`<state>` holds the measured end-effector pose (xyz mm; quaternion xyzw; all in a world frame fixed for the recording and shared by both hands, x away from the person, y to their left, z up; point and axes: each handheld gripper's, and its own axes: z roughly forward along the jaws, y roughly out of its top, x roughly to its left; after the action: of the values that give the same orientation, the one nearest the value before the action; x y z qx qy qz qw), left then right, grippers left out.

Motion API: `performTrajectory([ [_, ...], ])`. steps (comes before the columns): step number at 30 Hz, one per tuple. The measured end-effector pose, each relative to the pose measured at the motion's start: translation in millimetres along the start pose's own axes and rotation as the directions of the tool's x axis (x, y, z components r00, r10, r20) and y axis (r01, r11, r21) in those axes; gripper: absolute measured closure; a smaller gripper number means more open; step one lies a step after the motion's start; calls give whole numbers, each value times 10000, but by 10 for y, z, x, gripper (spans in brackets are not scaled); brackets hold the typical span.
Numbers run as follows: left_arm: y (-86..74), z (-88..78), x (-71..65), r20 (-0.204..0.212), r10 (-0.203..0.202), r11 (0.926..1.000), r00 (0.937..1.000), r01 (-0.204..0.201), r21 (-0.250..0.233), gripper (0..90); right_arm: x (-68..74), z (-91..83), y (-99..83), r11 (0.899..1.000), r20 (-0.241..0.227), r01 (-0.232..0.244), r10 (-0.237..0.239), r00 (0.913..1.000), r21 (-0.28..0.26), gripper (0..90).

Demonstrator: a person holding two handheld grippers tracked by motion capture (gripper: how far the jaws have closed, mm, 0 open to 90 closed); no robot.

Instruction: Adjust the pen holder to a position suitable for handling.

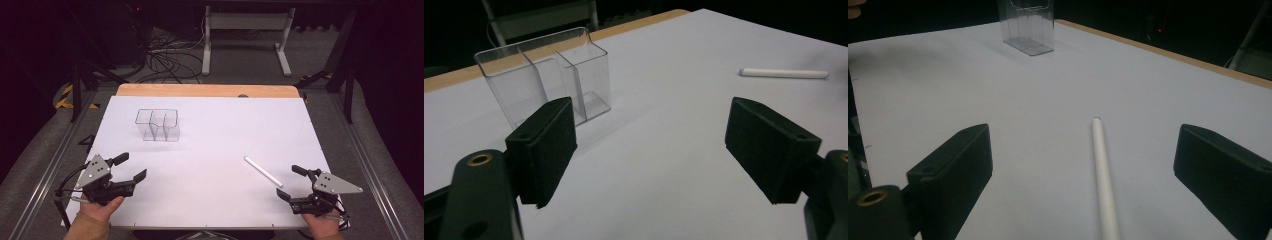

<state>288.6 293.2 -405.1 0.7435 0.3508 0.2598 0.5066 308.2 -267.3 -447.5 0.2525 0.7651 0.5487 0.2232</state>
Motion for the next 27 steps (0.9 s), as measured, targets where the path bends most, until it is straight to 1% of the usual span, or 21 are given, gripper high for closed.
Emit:
performTrajectory([
  [1, 22, 11, 6, 68, 21, 10000, 10000, -22, 66, 232, -1, -3, -6, 10000, -24, -33, 33, 10000, 11, 92],
  [2, 60, 30, 18, 132, 134, 9998, 9998, -136, 177, 248, -1, -5, -9, 10000, -31, -53, 53, 10000, -3, 93],
  [4, 77, 43, 15, 202, 106, 9998, 9997, -109, 159, 273, -2, -16, -17, 10000, -15, -84, 84, 10000, 0, 93],
  [5, 113, 68, 17, 341, 155, 9998, 9993, -160, 136, 274, 1, -25, -23, 10000, -2, -77, 77, 10000, 8, 92],
  [6, 113, 68, 17, 341, 155, 9998, 9993, -160, 136, 274, 4, -35, -28, 10000, 24, -74, 74, 10000, -1, 93],
  [7, 143, 100, 15, 498, 144, 9998, 9987, -150, 116, 274, 5, -47, -33, 9999, 25, -113, 113, 9999, 8, 92],
  [10, 188, 148, 32, 578, 249, 9996, 9980, -256, 104, 269, 12, -58, -55, 9998, 10, -198, 198, 9998, 73, 92],
  [13, 217, 172, 41, 644, 233, 9997, 9977, -238, 71, 266, 25, -65, -65, 9998, 47, -165, 165, 9999, 134, 92],
  [14, 234, 181, 45, 637, 301, 9995, 9975, -309, 110, 265, 29, -73, -68, 9998, 50, -168, 167, 9998, 125, 92],
  [15, 245, 188, 48, 589, 385, 9992, 9975, -392, 97, 286, 28, -92, -75, 9997, 81, -207, 206, 9998, 112, 92],
  [16, 251, 192, 48, 638, 380, 9992, 9972, -387, 98, 318, 26, -95, -78, 9997, 73, -219, 218, 9997, 94, 92],
  [17, 270, 190, 62, 800, 494, 9987, 9956, -500, 57, 335, 22, -99, -83, 9996, 86, -253, 252, 9996, 85, 92],
  [18, 270, 190, 62, 800, 494, 9987, 9956, -500, 57, 356, 18, -101, -86, 9996, 88, -267, 266, 9996, 98, 92],
  [19, 281, 201, 78, 977, 399, 9992, 9944, -403, 23, 360, 15, -99, -88, 9996, 80, -267, 266, 9996, 108, 93],
  [21, 285, 205, 79, 997, 365, 9993, 9944, -368, 10, 349, 17, -97, -89, 9994, 73, -314, 313, 9995, 132, 92],
  [23, 308, 223, 89, 1008, 473, 9988, 9938, -484, 86, 324, 29, -91, -87, 9995, 51, -284, 283, 9996, 149, 93],
  [24, 308, 223, 89, 1008, 473, 9988, 9938, -484, 86, 330, 33, -90, -85, 9995, 48, -275, 274, 9996, 163, 93],
  [25, 323, 229, 99, 1084, 554, 9981, 9926, -580, 209, 334, 34, -88, -85, 9995, 31, -269, 268, 9996, 170, 93],
  [27, 366, 234, 136, 1030, 597, 9966, 9929, -652, 509, 347, 35, -84, -84, 9995, 18, -276, 275, 9996, 168, 93],
])
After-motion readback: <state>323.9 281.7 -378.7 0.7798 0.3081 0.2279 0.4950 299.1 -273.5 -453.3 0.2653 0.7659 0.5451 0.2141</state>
